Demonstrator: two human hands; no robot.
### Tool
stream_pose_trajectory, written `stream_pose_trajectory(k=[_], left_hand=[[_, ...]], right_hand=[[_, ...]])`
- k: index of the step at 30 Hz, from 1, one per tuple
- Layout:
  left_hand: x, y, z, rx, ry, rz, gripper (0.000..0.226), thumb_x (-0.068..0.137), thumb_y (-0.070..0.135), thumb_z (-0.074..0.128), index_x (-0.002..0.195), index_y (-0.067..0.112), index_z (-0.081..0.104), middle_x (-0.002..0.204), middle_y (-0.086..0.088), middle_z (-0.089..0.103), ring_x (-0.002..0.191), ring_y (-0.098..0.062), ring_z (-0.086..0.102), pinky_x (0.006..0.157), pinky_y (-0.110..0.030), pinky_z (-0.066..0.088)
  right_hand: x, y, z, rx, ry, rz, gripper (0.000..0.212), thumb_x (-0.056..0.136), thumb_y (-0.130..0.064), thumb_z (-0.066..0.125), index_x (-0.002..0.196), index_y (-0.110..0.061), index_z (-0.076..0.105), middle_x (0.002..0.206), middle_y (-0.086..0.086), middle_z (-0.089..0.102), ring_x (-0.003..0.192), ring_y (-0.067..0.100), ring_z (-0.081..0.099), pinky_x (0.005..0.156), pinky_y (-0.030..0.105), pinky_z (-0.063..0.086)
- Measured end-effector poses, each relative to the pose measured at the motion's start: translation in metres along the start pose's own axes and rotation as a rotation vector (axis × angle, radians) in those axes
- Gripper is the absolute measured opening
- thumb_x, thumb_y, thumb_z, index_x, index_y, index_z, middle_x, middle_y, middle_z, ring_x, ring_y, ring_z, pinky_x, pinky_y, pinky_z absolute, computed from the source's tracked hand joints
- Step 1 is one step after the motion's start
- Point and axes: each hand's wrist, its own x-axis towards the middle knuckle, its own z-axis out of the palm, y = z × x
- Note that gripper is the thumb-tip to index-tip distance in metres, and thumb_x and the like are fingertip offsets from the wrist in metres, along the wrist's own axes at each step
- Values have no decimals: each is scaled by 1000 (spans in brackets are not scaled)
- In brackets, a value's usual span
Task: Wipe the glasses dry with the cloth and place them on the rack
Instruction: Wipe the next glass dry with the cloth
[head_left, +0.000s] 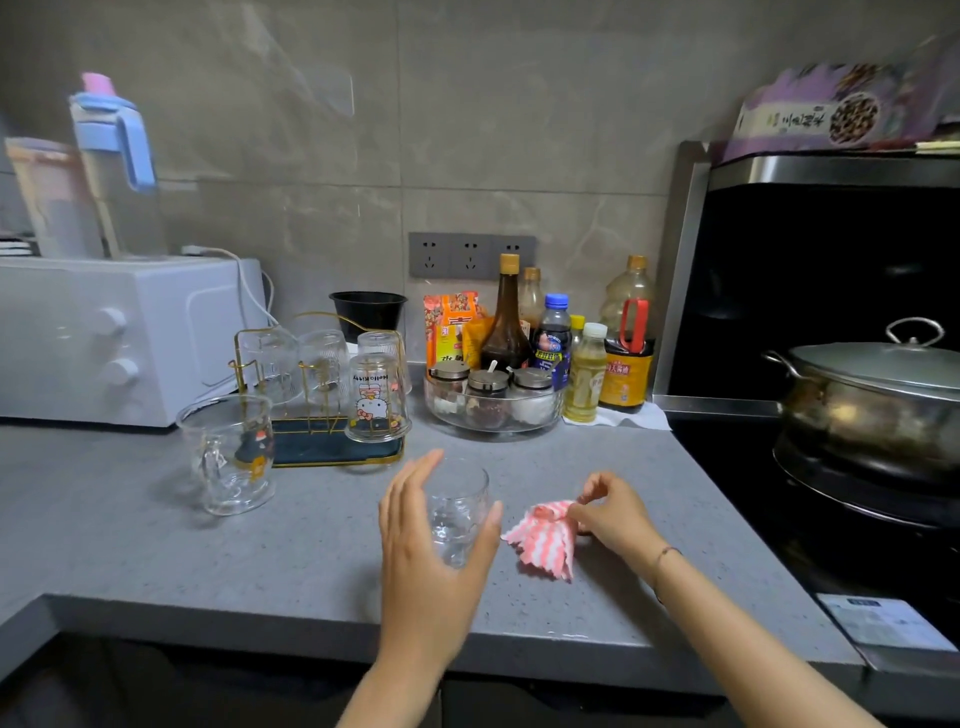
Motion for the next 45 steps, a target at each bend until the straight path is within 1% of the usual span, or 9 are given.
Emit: stream_pose_trajectory(k=[3,6,15,19,23,27,33,40,45], left_hand=[[-17,13,3,-86,-75,-70,44,81,66,53,121,51,42,122,51,34,121,22,33,93,-5,29],[-25,14,1,-176,-178,-159,37,83,65,47,119,54,46,121,49,41,118,24,37,92,-9,34],[-23,22,-20,-474,-454,-379,32,85,41,64,105,19,72,99,2,76,93,-5,70,73,-11,49],[-28,25,-29,-431,-340,-368,16,78,32,65,82,21,76,78,0,77,70,-8,72,61,-16,54],[-30,22,-33,-257,-269,-300,14,77,43,63,77,33,74,77,10,75,74,-7,71,69,-19,55],[-24,23,-33,-341,-282,-385,14,80,34,67,81,22,75,81,-4,76,77,-11,69,74,-23,52],[-9,31,-36,-476,-475,-557,32,79,41,64,91,14,76,89,-19,75,79,-22,69,75,-30,51],[-1,37,-35,-1169,-768,-851,58,80,40,71,122,1,66,125,-23,61,103,-20,60,87,-30,54],[-9,42,-19,-1265,-605,-815,37,82,18,68,115,2,70,100,-15,72,88,-16,68,84,-28,56]], right_hand=[[-13,-10,-3,108,-42,-75,17,85,3,62,95,-10,61,90,4,57,67,11,54,49,8,45],[-33,-30,-15,170,-84,-260,23,82,8,63,79,-15,67,87,2,66,72,10,61,63,13,47],[-110,-60,-30,494,-514,-427,22,78,19,58,78,-3,59,85,-3,61,85,8,61,73,20,50],[-123,-55,-16,560,-446,-284,17,87,13,55,93,-3,59,95,1,65,87,9,65,75,20,52],[-134,-51,-2,526,-440,-72,35,81,-37,61,110,-18,59,105,-4,66,91,3,64,72,16,50],[-142,-50,3,344,-350,-230,51,72,-38,74,118,-28,53,109,-3,66,99,4,64,84,17,49],[-153,-59,-8,129,-165,-758,25,75,-29,77,97,-29,65,113,-16,53,117,12,52,98,16,37],[-136,-62,-21,157,-68,-780,24,76,-36,72,100,-35,69,101,-10,48,101,7,54,89,15,42],[-127,-62,-27,49,124,-858,22,79,-37,69,99,-31,70,97,-6,53,93,5,52,83,13,39]])
